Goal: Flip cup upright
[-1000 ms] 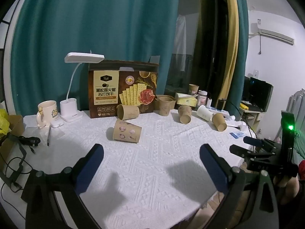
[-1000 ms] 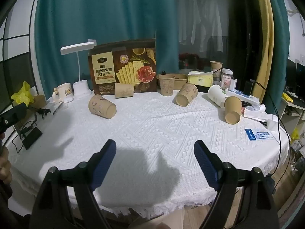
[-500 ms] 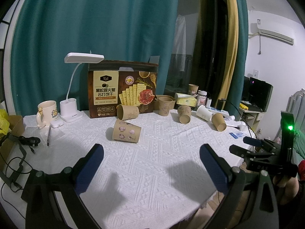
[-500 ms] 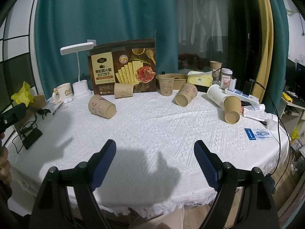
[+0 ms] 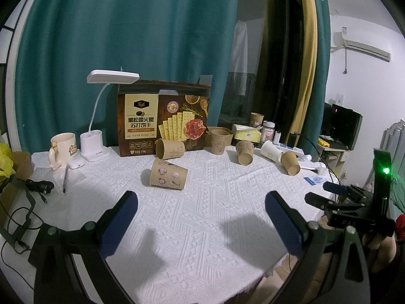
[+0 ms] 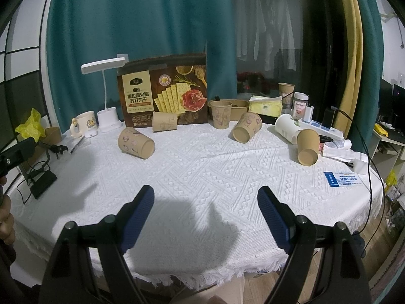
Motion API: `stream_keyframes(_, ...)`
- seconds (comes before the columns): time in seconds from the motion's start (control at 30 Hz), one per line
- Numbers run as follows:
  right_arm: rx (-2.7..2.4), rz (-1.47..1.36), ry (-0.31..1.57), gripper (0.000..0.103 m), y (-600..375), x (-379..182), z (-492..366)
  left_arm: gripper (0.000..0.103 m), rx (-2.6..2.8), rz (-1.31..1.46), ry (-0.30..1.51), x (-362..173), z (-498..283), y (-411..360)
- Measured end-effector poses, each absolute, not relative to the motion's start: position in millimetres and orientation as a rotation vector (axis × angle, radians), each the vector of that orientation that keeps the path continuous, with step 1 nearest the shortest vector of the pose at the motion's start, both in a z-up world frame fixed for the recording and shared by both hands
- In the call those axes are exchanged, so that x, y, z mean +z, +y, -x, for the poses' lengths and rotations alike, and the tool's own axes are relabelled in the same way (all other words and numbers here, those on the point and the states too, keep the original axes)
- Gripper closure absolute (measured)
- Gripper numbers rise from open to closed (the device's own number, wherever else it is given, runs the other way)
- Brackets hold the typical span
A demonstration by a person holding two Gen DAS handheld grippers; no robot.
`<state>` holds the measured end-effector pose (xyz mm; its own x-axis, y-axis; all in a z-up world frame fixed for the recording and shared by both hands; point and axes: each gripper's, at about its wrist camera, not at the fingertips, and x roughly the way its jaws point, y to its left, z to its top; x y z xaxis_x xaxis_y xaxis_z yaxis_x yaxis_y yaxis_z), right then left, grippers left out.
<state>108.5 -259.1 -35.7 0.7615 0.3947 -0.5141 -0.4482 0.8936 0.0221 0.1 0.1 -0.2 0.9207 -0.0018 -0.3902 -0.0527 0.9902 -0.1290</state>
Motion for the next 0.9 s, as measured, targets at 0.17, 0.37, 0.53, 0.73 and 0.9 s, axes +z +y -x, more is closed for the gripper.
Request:
stream_keyframes(0.17,0.460,0.103,0.533,0.021,-259.6,-33.5,-108.2,0.002,0.027,0.138,0.399,-0.1,0.2,0.3)
stream_keyframes(0.37,0.460,0.103,0.531,0.021,-260.2,-31.9,-107.6,0.002,0.027,0.139,0.400,-0.1,0.3,0.4)
stream_keyframes(0.53,0.459,0.103,0.530,0.021,-260.2,-32.7,-107.2,0.002,0.026,0.139,0.400,4.4,2.6,-4.5)
stream_keyframes(0.73,0.460,0.103,0.529,0.021,-260.7,-32.2,-107.0,0.002,0.025,0.139,0.400,5.5,3.4,-5.8)
stream_keyframes(0.9,0.460,0.102,0.527,0.021,-260.7,-32.3,-107.4,0.002,0.026,0.139,0.399,5.5,3.4,-5.6)
